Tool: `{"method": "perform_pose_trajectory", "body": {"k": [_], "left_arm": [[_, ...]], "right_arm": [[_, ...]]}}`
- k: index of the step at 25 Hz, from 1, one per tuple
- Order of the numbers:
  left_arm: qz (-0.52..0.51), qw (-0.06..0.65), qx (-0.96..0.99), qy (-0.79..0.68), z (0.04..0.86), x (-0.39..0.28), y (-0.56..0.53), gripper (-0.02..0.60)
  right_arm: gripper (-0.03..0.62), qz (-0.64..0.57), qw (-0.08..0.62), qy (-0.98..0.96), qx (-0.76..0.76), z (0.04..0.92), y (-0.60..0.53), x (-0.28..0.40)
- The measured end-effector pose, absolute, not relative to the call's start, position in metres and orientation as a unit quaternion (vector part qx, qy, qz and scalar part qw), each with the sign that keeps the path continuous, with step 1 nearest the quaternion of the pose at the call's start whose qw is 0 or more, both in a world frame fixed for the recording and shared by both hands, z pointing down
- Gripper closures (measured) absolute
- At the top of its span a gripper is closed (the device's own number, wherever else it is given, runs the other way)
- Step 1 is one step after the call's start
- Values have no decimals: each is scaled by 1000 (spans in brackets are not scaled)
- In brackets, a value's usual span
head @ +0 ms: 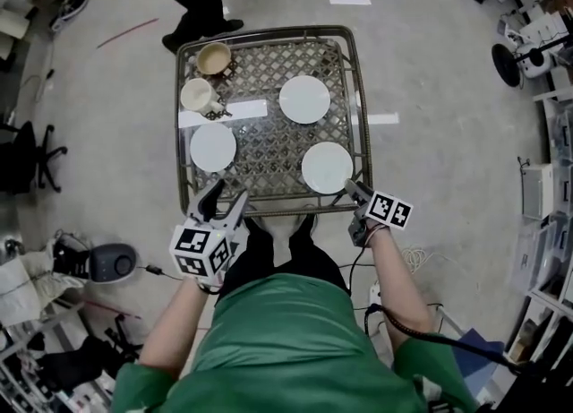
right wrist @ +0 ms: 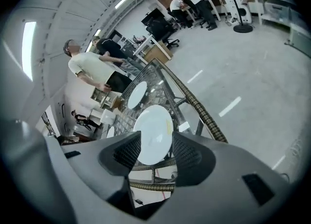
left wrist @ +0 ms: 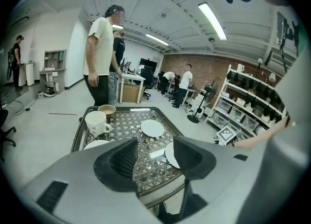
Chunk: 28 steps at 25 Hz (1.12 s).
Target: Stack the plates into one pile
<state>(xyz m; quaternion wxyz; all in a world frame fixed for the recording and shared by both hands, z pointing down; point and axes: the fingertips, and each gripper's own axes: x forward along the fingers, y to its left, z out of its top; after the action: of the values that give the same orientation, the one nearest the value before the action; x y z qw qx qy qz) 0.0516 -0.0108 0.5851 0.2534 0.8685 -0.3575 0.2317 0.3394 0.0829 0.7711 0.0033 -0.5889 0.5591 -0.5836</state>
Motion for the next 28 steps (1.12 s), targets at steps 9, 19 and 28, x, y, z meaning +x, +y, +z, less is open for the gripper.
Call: {"method": "perform_pose_trajectory", "body": {"k": [9,19,28], "left_arm": [[235,257,871,-347,585,49,-17,342],[227,262,870,-351,582,47,-24,342],[216,271,861,-373,578,33,-23,342]], "right_arm": [[379,-618,25,522,-587,805,80,334],[391,-634,48,522,-568,808,71,329],[530,-641,14,521,-563,819,63,317]]}}
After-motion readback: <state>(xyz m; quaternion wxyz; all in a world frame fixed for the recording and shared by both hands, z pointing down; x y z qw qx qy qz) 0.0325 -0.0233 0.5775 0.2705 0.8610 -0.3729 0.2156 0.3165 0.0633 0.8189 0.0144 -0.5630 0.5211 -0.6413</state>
